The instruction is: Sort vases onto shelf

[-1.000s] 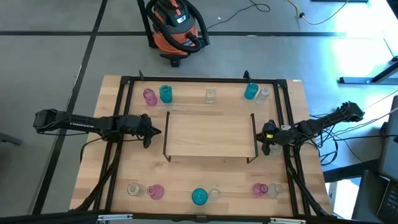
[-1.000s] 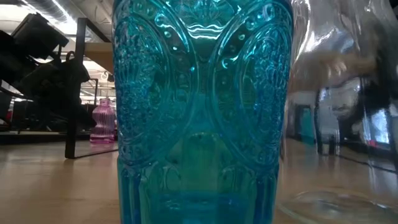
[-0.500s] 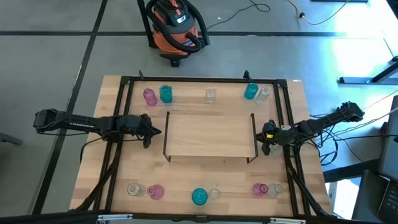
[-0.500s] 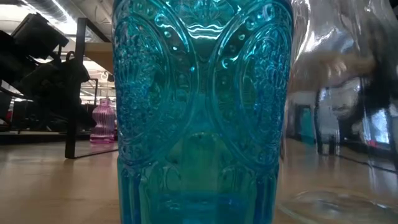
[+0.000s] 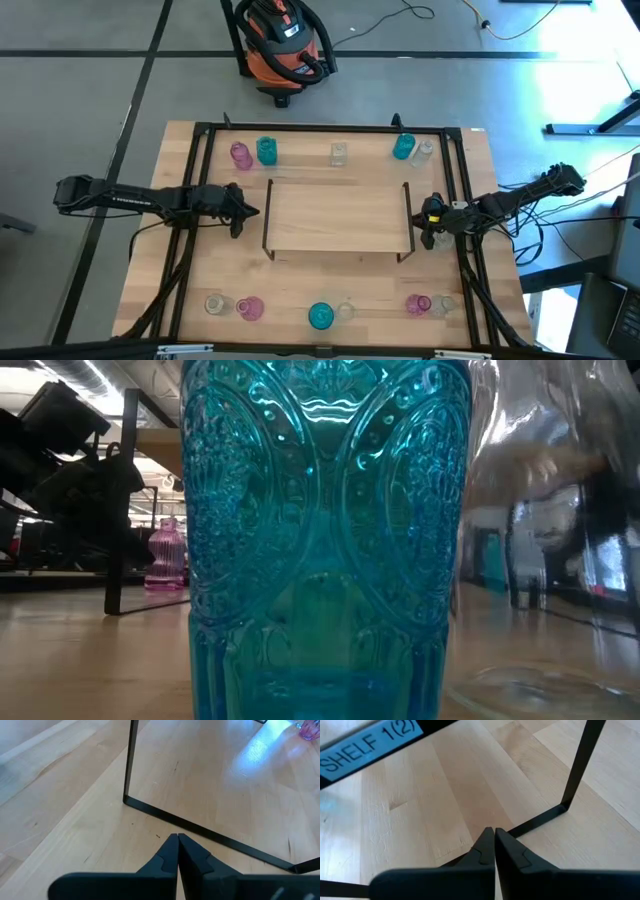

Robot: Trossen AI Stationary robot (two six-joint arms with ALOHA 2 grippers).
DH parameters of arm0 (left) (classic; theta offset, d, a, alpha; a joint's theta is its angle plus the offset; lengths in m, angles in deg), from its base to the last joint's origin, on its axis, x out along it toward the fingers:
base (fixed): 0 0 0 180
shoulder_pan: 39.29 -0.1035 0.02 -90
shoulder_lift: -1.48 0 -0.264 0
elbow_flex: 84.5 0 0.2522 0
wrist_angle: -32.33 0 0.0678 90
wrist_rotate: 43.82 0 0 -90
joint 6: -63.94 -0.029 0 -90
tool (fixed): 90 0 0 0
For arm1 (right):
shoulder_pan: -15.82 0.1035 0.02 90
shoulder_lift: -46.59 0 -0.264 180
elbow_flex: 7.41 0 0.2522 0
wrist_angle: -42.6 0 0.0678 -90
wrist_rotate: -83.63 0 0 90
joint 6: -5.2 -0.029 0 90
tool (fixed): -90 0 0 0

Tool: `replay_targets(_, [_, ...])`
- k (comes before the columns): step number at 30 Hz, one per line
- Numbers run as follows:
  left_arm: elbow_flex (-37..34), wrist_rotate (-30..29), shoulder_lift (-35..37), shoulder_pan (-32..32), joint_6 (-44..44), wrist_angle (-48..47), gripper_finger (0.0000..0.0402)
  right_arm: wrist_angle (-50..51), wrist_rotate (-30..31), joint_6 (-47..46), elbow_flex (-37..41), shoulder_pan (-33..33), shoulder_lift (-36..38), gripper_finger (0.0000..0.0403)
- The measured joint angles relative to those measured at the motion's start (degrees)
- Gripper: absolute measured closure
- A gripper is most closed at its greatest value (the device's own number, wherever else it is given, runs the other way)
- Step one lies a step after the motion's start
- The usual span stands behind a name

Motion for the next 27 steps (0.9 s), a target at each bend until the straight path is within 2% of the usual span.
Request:
replay_targets(15, [0.0,0.0,0.0,0.0,0.0,0.0,0.0401,-0.2,0.3,0.0,0.0,0.0,0.0,0.0403])
replay_targets(22, [0.0,0.0,0.0,0.0,0.0,0.0,0.0401,-2.0,3.9,0.0,0.0,0.0,0.0,0.0403])
replay_targets(27, [0.0,0.0,0.0,0.0,0.0,0.0,0.0401,-8.0,-0.7,0.0,0.0,0.0,0.0,0.0403])
